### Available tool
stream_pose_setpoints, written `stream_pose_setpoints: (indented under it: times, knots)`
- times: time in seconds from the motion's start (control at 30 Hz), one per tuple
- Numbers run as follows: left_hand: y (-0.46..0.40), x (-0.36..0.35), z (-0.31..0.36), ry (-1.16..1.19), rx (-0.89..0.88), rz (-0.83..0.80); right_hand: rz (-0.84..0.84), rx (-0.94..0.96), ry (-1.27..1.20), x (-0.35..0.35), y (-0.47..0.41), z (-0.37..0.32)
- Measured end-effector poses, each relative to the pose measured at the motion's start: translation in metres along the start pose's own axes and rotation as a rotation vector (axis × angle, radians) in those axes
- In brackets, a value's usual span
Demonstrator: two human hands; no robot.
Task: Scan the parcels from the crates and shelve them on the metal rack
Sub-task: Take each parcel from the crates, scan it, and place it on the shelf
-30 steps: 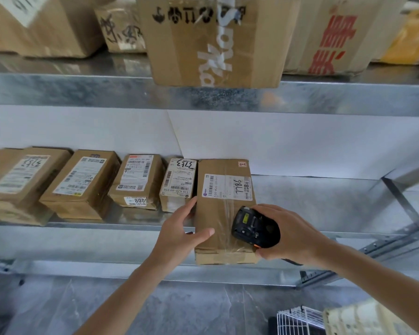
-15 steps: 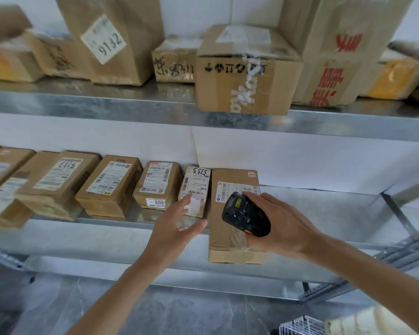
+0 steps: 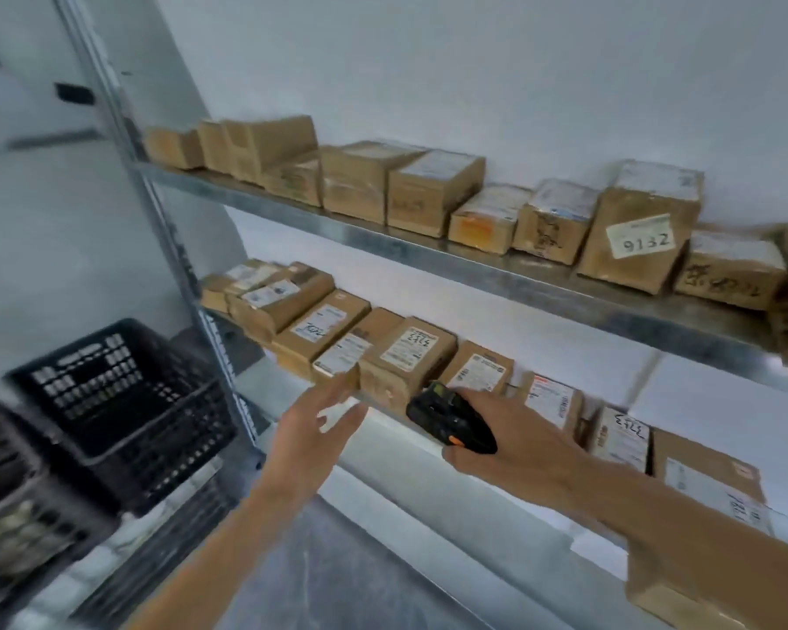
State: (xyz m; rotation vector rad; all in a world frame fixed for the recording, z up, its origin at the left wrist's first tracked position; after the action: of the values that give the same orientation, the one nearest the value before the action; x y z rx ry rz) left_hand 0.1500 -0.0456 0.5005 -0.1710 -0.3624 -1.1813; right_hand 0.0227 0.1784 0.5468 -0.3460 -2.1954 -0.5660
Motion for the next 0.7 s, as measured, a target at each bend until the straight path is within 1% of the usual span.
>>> stream_pose_setpoints:
  times: [0.23, 0.3, 0.43, 0.57, 0.63, 0.7]
  knots:
    - [0.097, 0.216, -0.073, -0.032, 0.132, 0.303, -0.228, 0.127, -0.161, -0.062, -0.137, -0.181]
    - [0.129, 0.270, -0.094, -0.057, 0.178, 0.370, -0.284, 0.187, -0.154, -0.087, -0.173, -0.230]
    - [0.189, 0.358, -0.135, -0.046, 0.239, 0.494, -0.386, 0.293, -0.065, -0.133, -0.234, -0.320]
    - [0.229, 0.419, -0.172, -0.016, 0.296, 0.602, -0.461, 0.405, 0.080, -0.167, -0.289, -0.389]
    - [0.238, 0.442, -0.190, -0.014, 0.328, 0.624, -0.468, 0.454, 0.178, -0.182, -0.316, -0.414]
    - [0.241, 0.463, -0.208, -0.004, 0.357, 0.643, -0.449, 0.485, 0.332, -0.195, -0.342, -0.437]
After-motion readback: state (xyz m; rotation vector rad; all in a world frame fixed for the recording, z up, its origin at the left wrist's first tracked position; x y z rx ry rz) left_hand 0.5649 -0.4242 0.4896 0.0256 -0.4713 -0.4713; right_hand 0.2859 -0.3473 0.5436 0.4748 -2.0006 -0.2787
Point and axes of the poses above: each hand's wrist, its own y-axis away from the middle knuckle, its own x-axis out of the back of the hand, z = x × y, the point moved 1 cm from there along -y, towards the middle knuckle, and after that the axes turned 15 degrees about -z, right-handed, at the moved point
